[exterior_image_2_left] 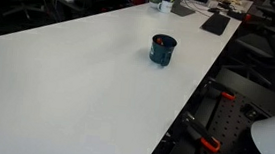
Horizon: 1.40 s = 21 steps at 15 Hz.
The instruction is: Move the Sharpie to the table
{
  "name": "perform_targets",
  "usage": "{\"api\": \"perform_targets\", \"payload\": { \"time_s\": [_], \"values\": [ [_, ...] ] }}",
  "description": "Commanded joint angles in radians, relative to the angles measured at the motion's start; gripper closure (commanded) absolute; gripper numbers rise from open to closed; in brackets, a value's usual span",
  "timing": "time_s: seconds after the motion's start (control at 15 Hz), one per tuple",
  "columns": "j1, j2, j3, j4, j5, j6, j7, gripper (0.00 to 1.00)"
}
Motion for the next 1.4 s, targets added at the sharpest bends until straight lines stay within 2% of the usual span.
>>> {"api": "perform_targets", "payload": {
  "time_s": [0.0,0.2,0.4,0.6,0.8,1.0,1.13,1.2,1.33],
  "values": [
    [0.013,0.000,-0.012,0.002,-0.003,-0.003,0.002,0.00],
    [0.013,0.000,-0.012,0.002,-0.003,-0.003,0.002,0.00],
    [0.029,0.052,-0.019,0.022,-0.036,0.051,-0.122,0.00],
    [0.041,0.135,-0.028,0.028,-0.048,0.173,-0.263,0.00],
    [0.044,0.222,-0.038,0.017,-0.042,0.344,-0.402,0.00],
    [0.041,0.315,-0.034,0.011,0.049,0.487,-0.602,0.00],
    [0.025,0.369,-0.010,0.004,0.160,0.559,-0.772,0.00],
    [0.017,0.391,0.010,0.004,0.222,0.577,-0.857,0.00],
    [-0.068,0.421,0.118,0.013,0.340,0.561,-1.025,0.00]
  ]
}}
